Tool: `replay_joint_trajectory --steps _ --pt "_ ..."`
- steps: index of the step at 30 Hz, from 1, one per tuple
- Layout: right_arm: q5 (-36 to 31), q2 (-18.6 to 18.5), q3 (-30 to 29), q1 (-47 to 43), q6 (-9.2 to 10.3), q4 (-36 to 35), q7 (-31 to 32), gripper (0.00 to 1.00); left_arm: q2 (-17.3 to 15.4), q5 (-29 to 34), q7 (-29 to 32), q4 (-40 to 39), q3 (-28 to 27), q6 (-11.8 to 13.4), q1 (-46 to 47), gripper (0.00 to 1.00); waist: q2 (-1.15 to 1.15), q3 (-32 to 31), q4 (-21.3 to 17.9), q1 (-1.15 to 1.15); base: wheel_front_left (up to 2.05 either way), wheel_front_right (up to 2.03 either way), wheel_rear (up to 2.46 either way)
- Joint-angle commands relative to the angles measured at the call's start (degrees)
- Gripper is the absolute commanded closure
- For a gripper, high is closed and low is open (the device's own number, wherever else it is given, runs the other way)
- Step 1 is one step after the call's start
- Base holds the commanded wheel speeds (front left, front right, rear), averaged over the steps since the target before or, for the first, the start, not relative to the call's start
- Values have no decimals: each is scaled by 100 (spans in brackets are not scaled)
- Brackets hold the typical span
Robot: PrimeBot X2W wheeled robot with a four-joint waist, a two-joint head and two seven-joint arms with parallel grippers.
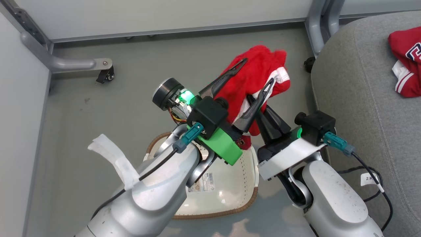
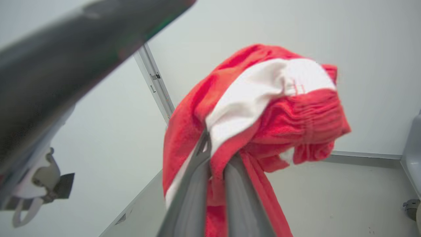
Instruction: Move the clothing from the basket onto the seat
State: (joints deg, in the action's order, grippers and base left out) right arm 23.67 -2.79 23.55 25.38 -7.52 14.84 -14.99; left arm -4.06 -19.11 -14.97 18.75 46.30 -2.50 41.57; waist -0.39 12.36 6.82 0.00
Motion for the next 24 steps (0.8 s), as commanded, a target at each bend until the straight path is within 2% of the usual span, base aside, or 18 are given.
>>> replay_joint_trajectory --steps 1,13,24 --pt "-51 -14 -31 -78 6 -30 -22 100 -19 31 -25 4 -22 23 -55 0 39 -4 -6 0 0 0 0" --pt "-429 -14 -240 -254 6 -68 -22 100 -54 71 -25 1 7 1 -121 0 39 6 -131 0 0 0 0" --pt "-726 -102 -895 -478 6 -354 -22 100 -148 138 -10 72 139 -32 -77 0 39 166 -713 0 0 0 0"
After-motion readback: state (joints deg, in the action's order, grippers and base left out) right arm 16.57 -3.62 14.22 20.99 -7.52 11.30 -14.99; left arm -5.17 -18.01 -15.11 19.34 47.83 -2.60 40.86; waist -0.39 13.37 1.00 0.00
